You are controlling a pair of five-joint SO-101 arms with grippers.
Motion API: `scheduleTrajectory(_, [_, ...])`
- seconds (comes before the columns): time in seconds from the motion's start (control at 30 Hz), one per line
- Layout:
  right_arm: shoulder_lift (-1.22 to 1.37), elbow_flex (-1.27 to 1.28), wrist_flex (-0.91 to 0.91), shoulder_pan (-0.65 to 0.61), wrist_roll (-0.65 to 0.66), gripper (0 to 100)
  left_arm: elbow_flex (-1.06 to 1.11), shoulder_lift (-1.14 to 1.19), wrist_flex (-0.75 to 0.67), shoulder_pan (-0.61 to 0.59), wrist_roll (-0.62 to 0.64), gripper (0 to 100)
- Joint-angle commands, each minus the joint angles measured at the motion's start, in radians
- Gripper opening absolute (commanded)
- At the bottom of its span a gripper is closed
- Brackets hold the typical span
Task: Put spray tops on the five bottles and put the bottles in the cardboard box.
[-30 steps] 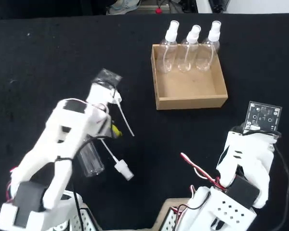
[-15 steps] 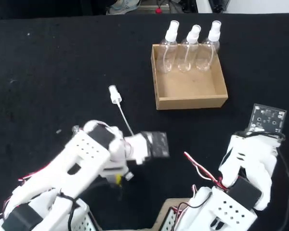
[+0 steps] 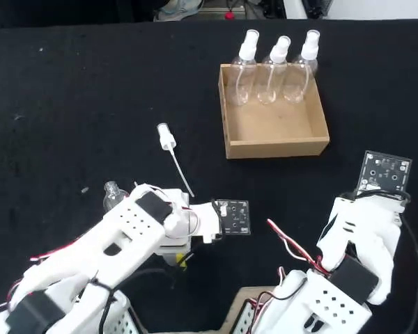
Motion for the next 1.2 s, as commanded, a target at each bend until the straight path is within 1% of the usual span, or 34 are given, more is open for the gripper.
scheduleTrajectory(0.0, [-0.002, -0.004, 0.003, 0.017, 0.008, 5.4, -0.024, 0.098, -0.020, 0.007, -0.031, 33])
scheduleTrajectory(0.07, [-0.002, -0.004, 0.003, 0.017, 0.008, 5.4, -0.039, 0.152, -0.020, 0.007, -0.055, 33])
scheduleTrajectory(0.17, [-0.002, -0.004, 0.003, 0.015, 0.008, 5.4, -0.077, 0.206, -0.020, -0.004, -0.057, 33])
scheduleTrajectory(0.4, [-0.002, -0.004, 0.003, 0.014, 0.008, 5.4, -0.133, 0.229, -0.021, -0.077, -0.057, 32])
scheduleTrajectory(0.53, [-0.002, -0.004, 0.003, 0.014, 0.008, 5.4, -0.117, 0.230, -0.025, -0.087, -0.060, 26])
scheduleTrajectory(0.6, [-0.002, -0.004, 0.005, 0.014, 0.008, 5.4, -0.091, 0.230, -0.061, -0.087, -0.057, 24])
scheduleTrajectory(0.77, [-0.002, -0.004, 0.005, 0.014, 0.008, 5.4, -0.030, 0.229, -0.175, -0.079, -0.055, 24])
scheduleTrajectory(0.97, [-0.002, -0.004, 0.005, 0.014, 0.008, 5.4, -0.050, 0.218, -0.184, -0.088, -0.054, 23])
scheduleTrajectory(1.17, [-0.002, -0.004, 0.005, 0.014, 0.002, 5.4, -0.171, 0.218, -0.183, -0.139, 0.089, 23])
